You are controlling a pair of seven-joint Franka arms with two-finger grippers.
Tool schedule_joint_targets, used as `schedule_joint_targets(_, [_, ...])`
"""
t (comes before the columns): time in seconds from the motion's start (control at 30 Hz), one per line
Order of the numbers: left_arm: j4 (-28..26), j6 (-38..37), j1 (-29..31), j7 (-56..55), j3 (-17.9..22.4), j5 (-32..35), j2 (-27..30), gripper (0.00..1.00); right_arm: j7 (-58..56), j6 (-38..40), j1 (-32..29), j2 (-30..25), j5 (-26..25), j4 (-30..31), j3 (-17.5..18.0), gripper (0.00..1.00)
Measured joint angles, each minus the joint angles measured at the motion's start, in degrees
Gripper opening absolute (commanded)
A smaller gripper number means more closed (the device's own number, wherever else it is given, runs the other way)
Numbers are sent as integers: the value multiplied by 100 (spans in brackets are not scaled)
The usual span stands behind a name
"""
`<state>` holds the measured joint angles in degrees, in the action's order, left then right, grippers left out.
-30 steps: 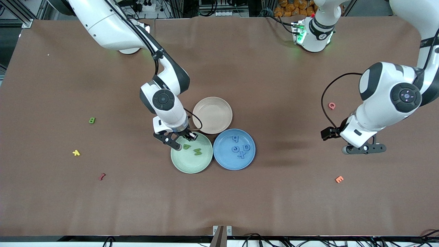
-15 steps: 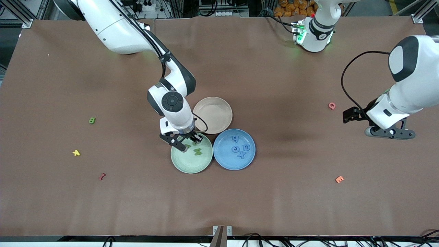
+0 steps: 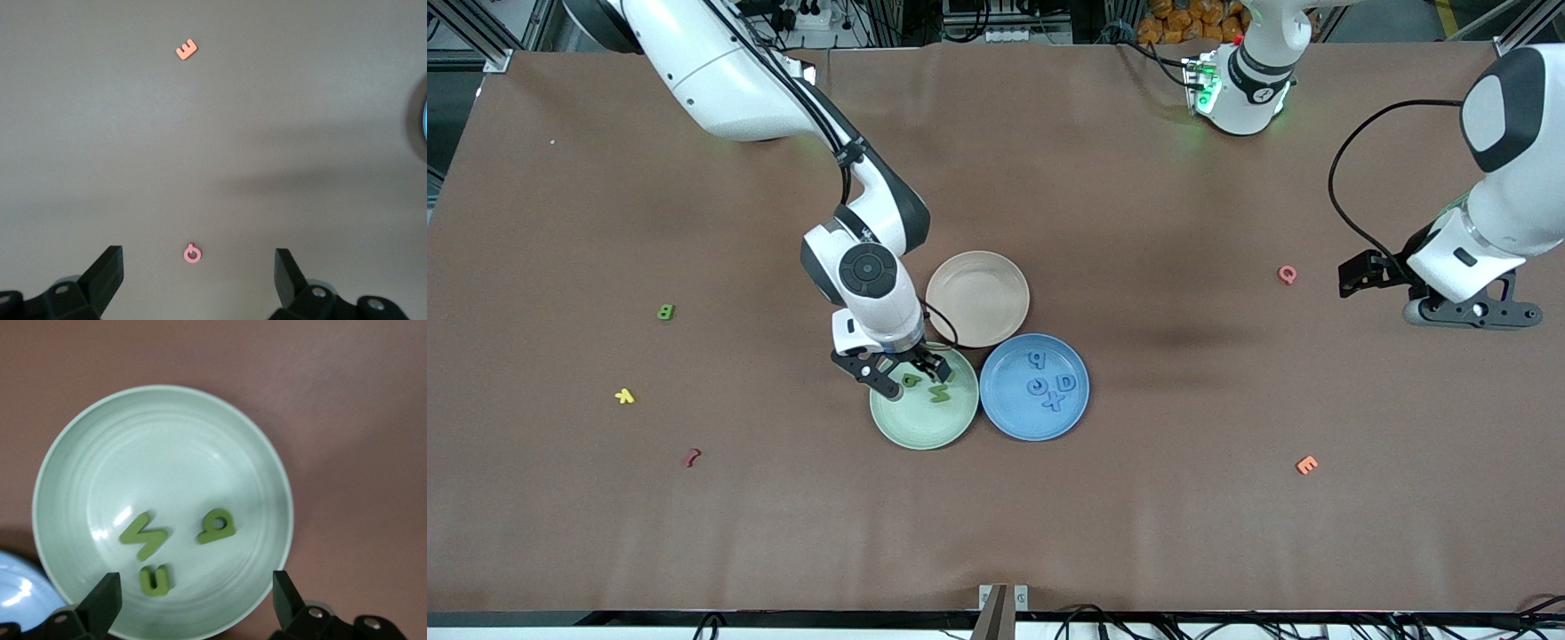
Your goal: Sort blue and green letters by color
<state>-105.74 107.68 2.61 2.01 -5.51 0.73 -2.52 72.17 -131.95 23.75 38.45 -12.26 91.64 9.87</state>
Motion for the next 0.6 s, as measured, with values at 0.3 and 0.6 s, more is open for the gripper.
schedule_joint_targets(0.3, [354, 59, 17, -265, 16, -250, 76, 100, -886, 937, -402, -426, -48, -33, -5, 100])
schedule_joint_targets(0.6, [739, -208, 3, -292, 15, -250, 21, 100, -2299, 1122, -1043, -1280, -47, 819, 2, 99])
